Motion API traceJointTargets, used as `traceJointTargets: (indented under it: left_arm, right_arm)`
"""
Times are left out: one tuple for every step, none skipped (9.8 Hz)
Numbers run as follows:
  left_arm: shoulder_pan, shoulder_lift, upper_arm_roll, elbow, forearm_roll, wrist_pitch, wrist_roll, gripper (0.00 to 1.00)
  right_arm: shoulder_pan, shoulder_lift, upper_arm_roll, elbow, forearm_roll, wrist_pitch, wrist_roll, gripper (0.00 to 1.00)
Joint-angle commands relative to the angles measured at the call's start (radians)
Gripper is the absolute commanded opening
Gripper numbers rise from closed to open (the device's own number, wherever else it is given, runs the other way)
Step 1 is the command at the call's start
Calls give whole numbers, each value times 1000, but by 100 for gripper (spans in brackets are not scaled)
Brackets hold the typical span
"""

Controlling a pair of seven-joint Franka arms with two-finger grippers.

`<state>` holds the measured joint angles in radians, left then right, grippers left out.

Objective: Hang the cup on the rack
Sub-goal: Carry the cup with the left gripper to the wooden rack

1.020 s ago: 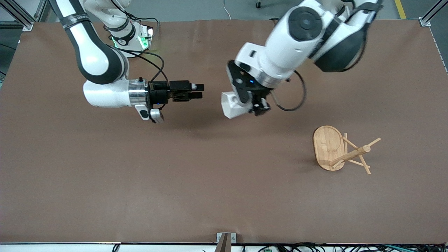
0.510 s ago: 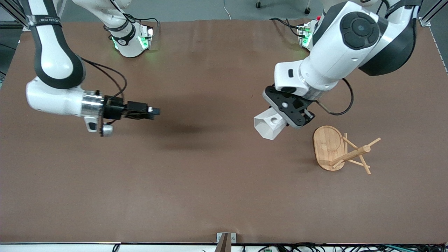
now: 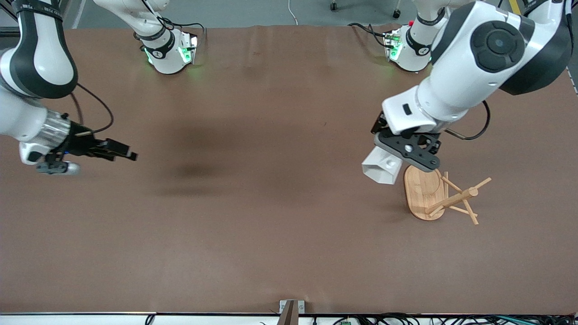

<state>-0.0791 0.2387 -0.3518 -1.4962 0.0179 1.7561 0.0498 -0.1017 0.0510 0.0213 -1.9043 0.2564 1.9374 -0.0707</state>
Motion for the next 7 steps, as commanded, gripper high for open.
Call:
traceJointTargets:
  left_arm:
    - [10,-127,94,-263,-99,97,7,13]
    - [13,-137,123,-313,-134,121,46,13]
    - [30,-157,128,-381,-137,176,95,13]
    - [36,-166,128,-439,-139,236,110,13]
    - [39,-164,128,-467,-166,258,108,13]
    - [48,-164,131,-501,-186,285,111,13]
    - [48,-164,137,-539,-187,333,128,13]
  right_arm:
    - [10,-22,-23,172,-170,-214,93,100]
    - [10,-58,-21,210,-204,-262,103,100]
    - [10,-101,-23,217,-212,-302,106,100]
    - [10,-129,-23,249,-212,-348,118,100]
    - [8,-128,-21,304,-230,-409,205,100]
    - [8,-123,-20,357,-285,-464,247,100]
    - [2,-119,-29,372,-280,-460,232,100]
